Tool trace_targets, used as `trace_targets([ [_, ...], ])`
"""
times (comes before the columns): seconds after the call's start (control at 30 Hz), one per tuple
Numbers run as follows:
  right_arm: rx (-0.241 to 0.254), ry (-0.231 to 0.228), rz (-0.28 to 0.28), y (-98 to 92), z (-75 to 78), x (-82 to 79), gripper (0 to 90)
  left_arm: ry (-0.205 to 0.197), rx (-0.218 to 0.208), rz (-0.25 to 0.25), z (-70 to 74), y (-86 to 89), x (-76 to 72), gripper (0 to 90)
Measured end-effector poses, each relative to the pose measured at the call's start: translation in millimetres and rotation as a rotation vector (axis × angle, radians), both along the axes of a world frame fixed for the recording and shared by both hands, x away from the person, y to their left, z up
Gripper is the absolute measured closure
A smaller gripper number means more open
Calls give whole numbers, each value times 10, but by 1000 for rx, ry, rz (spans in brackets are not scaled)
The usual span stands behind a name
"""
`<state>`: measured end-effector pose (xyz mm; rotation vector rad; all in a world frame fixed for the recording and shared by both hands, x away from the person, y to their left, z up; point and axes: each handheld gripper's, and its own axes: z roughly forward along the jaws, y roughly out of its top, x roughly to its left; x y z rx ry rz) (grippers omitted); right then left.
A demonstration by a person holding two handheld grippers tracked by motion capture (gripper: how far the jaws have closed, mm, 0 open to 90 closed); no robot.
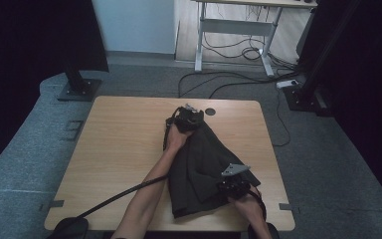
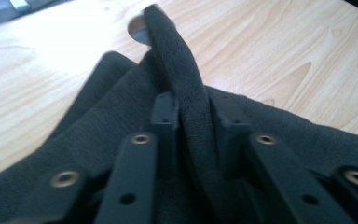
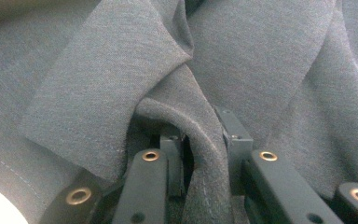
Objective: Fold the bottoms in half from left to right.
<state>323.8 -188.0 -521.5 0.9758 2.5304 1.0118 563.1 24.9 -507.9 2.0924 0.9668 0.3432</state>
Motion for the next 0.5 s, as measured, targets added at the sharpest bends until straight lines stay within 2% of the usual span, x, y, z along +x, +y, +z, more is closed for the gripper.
trace_targets([
  [0.03, 0, 0, 0, -2, -4, 0, 747, -9, -7, 4, 34, 14, -7, 627],
  [0.07, 3, 1, -4, -5, -11, -1, 743, -6, -38, 8, 123, 50, -21, 537],
  [0.1, 3, 1, -4, -5, -11, -1, 743, -6, -38, 8, 123, 50, -21, 501],
  [0.13, 3, 2, -6, -8, -17, 0, 738, -18, -64, 4, 244, 101, -58, 469],
  [0.17, 3, 3, -7, -9, -20, 2, 734, -20, -81, 0, 307, 130, -85, 426],
  [0.23, 5, 7, -8, -10, -25, 6, 725, -15, -116, -22, 428, 190, -163, 354],
  [0.3, 5, 7, -10, -10, -30, 9, 714, -31, -128, -39, 531, 248, -295, 278],
  [0.37, 1, 3, -12, -10, -35, 11, 687, -50, -109, -59, 602, 305, -463, 226],
  [0.43, -1, 6, -15, -12, -37, 10, 673, -63, -71, -77, 636, 367, -644, 156],
  [0.5, -8, 2, -17, -14, -36, 14, 648, -73, -35, -95, 648, 443, -833, 137],
])
